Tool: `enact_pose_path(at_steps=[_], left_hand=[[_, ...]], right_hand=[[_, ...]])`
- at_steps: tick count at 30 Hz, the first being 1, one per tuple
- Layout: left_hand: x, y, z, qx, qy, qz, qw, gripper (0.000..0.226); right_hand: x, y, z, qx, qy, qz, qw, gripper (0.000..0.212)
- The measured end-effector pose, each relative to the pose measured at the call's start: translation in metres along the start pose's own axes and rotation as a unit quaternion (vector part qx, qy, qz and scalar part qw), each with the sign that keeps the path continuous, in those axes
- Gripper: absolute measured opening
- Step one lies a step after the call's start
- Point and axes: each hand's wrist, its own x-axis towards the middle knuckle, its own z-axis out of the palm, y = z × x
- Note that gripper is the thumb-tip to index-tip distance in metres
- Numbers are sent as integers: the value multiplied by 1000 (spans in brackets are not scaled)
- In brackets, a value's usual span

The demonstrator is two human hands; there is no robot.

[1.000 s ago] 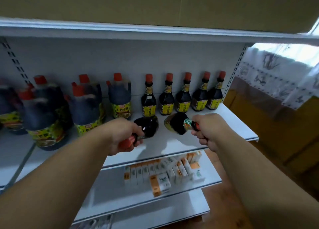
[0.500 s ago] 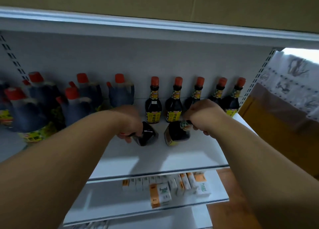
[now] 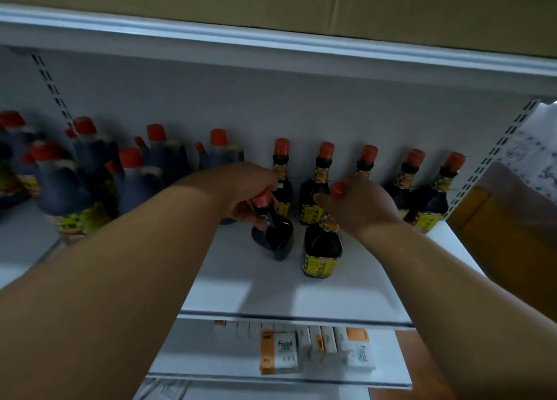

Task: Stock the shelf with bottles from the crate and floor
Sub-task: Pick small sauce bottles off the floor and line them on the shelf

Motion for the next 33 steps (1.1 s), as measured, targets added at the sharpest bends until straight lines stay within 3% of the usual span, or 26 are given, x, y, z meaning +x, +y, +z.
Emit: enact_pose_path(at_steps=[5,9,11,14,16,18,22,24,28,33], left_hand=[[8,-2,20,-114,45,62,991,57],[15,-7,30,-97,74,107,987,78],[17,-14,31,-101,62,132,984,68],[21,-28,31,-48,39,198,978,36],[30,-39,31,46,74,252,964,12],[37,-46,30,143,153,287,935,16],[39,-53,35,137,245,288,915,34],[46,-66,40,121,235,287,921,42],[49,-107,55,26,118,251,960,64],[61,-112,74,1,195,229,954,82]], right_hand=[[-7,11,8,39,30,-12,999,47],[-14,32,38,152,-45,-22,987,70],[-21,41,49,164,-98,-22,981,72],[-25,51,60,141,-108,-23,984,67],[-22,53,65,149,-93,-20,984,65],[-17,51,67,157,-73,-11,985,66],[-9,50,70,140,-47,13,989,62],[-8,52,71,138,-42,16,989,61],[-9,54,76,145,-28,23,989,69],[-8,52,86,165,-4,36,986,74]])
